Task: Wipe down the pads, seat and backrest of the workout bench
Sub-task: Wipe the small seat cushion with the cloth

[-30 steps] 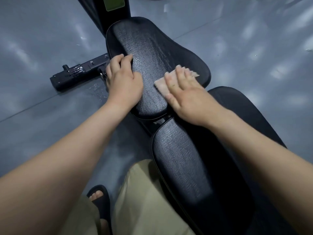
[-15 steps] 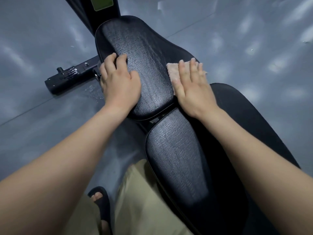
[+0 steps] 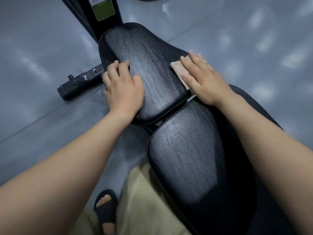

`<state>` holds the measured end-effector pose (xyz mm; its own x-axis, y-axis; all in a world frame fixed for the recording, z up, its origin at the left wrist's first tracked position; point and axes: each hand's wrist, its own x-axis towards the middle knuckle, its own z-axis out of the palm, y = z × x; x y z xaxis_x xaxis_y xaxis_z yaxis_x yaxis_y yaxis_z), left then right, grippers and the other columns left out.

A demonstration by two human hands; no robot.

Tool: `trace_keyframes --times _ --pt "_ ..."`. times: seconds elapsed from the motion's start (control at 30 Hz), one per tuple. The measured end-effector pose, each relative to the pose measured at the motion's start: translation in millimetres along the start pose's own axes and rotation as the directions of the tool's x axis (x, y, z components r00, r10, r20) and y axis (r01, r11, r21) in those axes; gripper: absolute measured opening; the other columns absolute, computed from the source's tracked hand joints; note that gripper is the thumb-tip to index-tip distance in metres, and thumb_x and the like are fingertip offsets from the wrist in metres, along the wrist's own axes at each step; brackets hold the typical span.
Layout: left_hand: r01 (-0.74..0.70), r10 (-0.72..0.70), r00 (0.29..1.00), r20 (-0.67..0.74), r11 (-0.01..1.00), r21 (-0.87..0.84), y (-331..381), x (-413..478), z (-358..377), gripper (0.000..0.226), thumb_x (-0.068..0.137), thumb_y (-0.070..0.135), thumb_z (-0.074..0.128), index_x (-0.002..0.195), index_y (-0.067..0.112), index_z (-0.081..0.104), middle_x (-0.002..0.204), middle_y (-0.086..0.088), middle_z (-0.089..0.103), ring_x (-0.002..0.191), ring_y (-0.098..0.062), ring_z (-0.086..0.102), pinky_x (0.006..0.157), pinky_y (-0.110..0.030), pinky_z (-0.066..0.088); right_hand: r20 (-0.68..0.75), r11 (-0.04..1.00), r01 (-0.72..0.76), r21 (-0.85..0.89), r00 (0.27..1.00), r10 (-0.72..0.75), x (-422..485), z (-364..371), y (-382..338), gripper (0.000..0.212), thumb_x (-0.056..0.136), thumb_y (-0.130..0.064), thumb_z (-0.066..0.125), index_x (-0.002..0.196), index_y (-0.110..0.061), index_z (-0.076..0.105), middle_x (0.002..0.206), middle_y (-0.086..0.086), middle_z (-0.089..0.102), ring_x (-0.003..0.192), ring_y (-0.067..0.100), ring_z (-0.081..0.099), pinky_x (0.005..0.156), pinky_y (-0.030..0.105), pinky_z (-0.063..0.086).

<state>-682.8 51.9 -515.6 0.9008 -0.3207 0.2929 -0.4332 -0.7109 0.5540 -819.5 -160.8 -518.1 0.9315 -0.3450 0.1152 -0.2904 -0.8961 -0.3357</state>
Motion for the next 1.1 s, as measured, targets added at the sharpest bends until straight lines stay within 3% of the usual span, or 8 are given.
trace_keyframes --times 0.2,0.4,0.63,0.8,1.0,1.1 --pt "0.021 -0.019 0.999 -0.029 0.998 0.058 4 -2 4 0.049 0.090 0.031 0.041 0.137 0.022 0.050 0.150 -0.006 0.039 0.137 -0.030 0.033 0.106 -0.048 0.039 -0.041 0.994 -0.083 -0.077 0.996 0.080 19 14 -31 0.070 0.101 -0.057 0.015 0.161 -0.021 0.018 0.168 0.015 0.010 0.154 0.037 0.007 0.125 0.051 0.008" --pt "-0.002 0.004 0.999 -0.032 0.997 0.081 1 -1 5 0.050 0.090 0.031 0.041 0.138 0.022 0.050 0.149 -0.006 0.041 0.136 -0.031 0.035 0.107 -0.048 0.038 -0.059 0.992 0.022 -0.123 0.998 -0.029 22 17 -46 0.067 0.102 -0.055 0.014 0.161 -0.023 0.020 0.168 0.010 0.013 0.155 0.029 0.012 0.126 0.044 0.010" --pt "0.024 -0.020 0.999 -0.039 0.996 0.084 2 0 5 0.050 0.089 0.033 0.042 0.138 0.025 0.050 0.148 -0.004 0.041 0.136 -0.029 0.035 0.105 -0.050 0.041 0.022 0.988 -0.150 -0.034 0.988 0.151 79 6 -28 0.066 0.105 -0.055 0.016 0.161 -0.022 0.014 0.168 0.010 0.013 0.154 0.028 0.017 0.125 0.041 0.013" --pt "0.032 -0.029 0.999 -0.034 0.996 0.085 2 -1 4 0.050 0.090 0.034 0.042 0.138 0.027 0.049 0.149 -0.001 0.040 0.136 -0.027 0.034 0.105 -0.049 0.040 0.062 0.984 -0.181 0.003 0.982 0.180 92 3 -35 0.071 0.104 -0.058 0.013 0.159 -0.015 0.020 0.165 0.013 0.024 0.152 0.028 0.023 0.124 0.042 0.018" --pt "0.021 -0.018 0.999 -0.029 0.996 0.087 2 -2 3 0.051 0.089 0.033 0.042 0.139 0.025 0.049 0.149 -0.004 0.040 0.137 -0.029 0.034 0.105 -0.051 0.040 0.013 0.991 -0.064 -0.114 0.998 0.066 18 2 -31 0.070 0.104 -0.055 0.013 0.161 -0.016 0.013 0.168 0.010 0.008 0.155 0.027 0.008 0.127 0.044 0.008" --pt "0.010 -0.007 0.999 -0.039 0.995 0.096 2 -2 4 0.051 0.090 0.033 0.043 0.139 0.023 0.050 0.149 -0.005 0.041 0.136 -0.030 0.035 0.106 -0.051 0.039 0.016 0.990 -0.108 -0.094 0.994 0.110 24 4 -17 0.066 0.106 -0.054 0.017 0.162 -0.020 0.008 0.169 0.006 0.005 0.156 0.025 0.007 0.127 0.043 0.008"
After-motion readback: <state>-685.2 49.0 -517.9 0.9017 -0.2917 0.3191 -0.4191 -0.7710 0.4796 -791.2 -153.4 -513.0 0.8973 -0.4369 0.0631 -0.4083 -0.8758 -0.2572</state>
